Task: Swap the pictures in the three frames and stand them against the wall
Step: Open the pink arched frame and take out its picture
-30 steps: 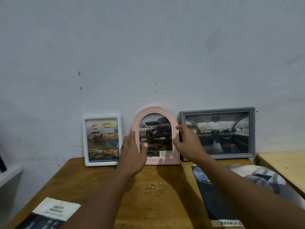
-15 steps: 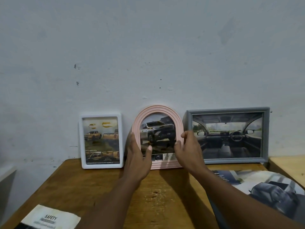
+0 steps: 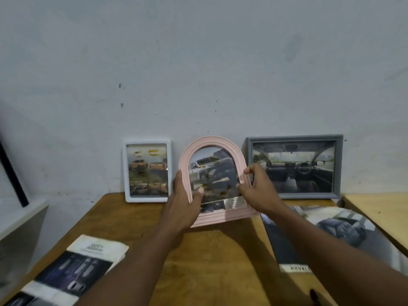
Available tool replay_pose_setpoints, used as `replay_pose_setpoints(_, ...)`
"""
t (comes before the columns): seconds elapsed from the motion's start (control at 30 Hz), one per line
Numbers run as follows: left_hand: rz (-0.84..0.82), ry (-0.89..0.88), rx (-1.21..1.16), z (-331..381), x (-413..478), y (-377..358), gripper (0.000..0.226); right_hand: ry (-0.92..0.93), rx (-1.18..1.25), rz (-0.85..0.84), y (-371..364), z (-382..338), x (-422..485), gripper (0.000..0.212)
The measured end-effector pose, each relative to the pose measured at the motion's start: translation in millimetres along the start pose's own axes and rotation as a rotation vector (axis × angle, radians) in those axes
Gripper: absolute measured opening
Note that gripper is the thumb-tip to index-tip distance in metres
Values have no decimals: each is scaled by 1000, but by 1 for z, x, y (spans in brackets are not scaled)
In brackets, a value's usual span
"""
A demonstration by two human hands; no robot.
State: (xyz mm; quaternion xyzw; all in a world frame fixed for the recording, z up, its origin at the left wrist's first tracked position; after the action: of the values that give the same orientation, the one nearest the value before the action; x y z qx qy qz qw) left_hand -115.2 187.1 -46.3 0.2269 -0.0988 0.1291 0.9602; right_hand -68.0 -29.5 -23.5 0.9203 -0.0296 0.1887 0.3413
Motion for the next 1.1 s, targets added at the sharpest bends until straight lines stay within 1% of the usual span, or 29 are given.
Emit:
replay_pose_setpoints(0.1,-79,66,-32,10,-28,7,72,-49,11,-30,13,-3,-18,24)
replay_pose_setpoints(0.23,-186,128,-121,12,-64,6,47,-113,14,-69,32,-4,-42,19)
replay_pose_setpoints(0.27,-213,155,-150,13,-73,5,44,-123,2,-90,37,-6,-46,18)
replay_pose_setpoints(0.37,-276,284,-314,17,-100,0,50,-131,-76,-132,58,-12,-55,15)
replay_pose_setpoints(0.43,-311,340,-335,17,-111,-4,55,-127,-148,-137,74,-20,-58,13)
replay_pose_setpoints(0.5,-328,318,-232,20,-111,-7,66,-108,-229,-147,88,-32,-59,12)
replay_pose_setpoints(0.57,-318,252,-143,28,-102,-8,76,-78,-313,-158,96,-48,-60,15)
replay_pose_setpoints(0.63,-297,161,-116,40,-91,-7,85,-54,-402,-158,99,-66,-60,18)
replay_pose_setpoints(0.7,-258,103,-127,55,-75,0,91,-28,-410,-151,95,-83,-58,15)
replay_pose_setpoints(0.73,-237,77,-147,65,-69,5,88,-19,-352,-159,91,-91,-58,13)
replay_pose_setpoints(0.83,-188,26,-240,94,-57,20,68,-38,-105,-243,74,-113,-62,12)
replay_pose_setpoints(0.87,-184,34,-261,99,-54,25,64,-33,-99,-262,67,-116,-64,13)
replay_pose_setpoints(0.93,-194,60,-269,102,-53,33,60,-2,-160,-268,51,-116,-63,17)
replay_pose_setpoints(1.0,-193,86,-199,90,-56,41,64,8,-229,-269,32,-104,-64,19)
replay_pose_setpoints(1.1,-179,141,-120,56,-63,48,68,-37,-322,-295,4,-69,-75,22)
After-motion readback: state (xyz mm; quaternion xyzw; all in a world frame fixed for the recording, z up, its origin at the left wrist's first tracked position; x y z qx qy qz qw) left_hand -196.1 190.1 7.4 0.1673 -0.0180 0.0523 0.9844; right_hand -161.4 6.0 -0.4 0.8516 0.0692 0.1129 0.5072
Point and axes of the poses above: each hand's wrist, its own x-axis towards the middle knuckle, its own y-axis out of the back of the hand, z = x × y, the point moved 3 cm from there along x, towards the middle knuckle, and after that the axes turned 12 degrees about -x, right-handed, at the moved point
